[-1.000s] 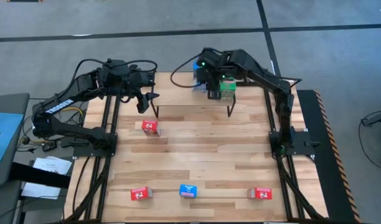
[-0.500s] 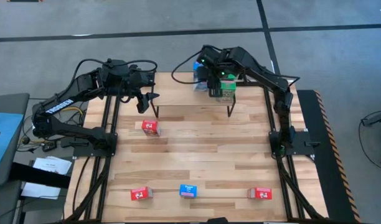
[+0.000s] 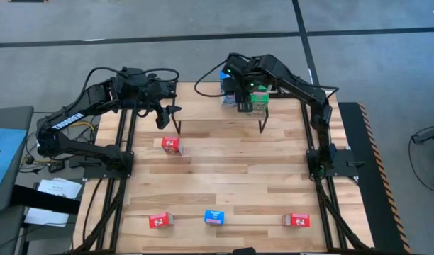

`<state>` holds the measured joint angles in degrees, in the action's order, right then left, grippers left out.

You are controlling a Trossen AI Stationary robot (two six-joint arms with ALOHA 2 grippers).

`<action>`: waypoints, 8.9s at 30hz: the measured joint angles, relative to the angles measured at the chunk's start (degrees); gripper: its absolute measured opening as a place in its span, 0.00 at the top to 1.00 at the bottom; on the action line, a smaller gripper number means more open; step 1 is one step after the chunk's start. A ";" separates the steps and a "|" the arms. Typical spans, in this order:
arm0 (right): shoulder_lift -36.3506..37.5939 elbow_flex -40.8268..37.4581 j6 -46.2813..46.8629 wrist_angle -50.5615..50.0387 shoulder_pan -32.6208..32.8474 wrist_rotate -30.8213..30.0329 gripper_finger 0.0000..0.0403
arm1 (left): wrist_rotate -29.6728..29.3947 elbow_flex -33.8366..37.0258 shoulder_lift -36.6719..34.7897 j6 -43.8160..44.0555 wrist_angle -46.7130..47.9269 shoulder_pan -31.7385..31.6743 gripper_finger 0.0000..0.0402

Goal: Stack cereal on shelf
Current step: Put the top blue cereal box on the shelf aligned with the other blue cereal box, then put the blue cereal box on the shelf aligned with the other blue cereal box

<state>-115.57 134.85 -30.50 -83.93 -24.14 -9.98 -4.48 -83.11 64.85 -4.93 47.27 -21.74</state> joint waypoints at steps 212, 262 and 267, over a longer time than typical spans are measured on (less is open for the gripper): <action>1.77 -9.07 75.08 -5.44 57.81 2.40 0.35 | 4.86 11.02 9.41 24.17 -6.55 45.99 0.40; 1.81 -9.07 73.37 -5.60 57.77 2.36 0.35 | -3.79 10.93 27.24 20.44 -25.29 50.75 0.27; 1.81 -9.07 73.42 -5.47 57.77 2.34 0.35 | -6.52 10.97 28.18 20.18 -27.32 51.91 0.27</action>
<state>-113.75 125.78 42.92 -89.40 33.63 -7.64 -11.00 -72.14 93.03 15.25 19.94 30.17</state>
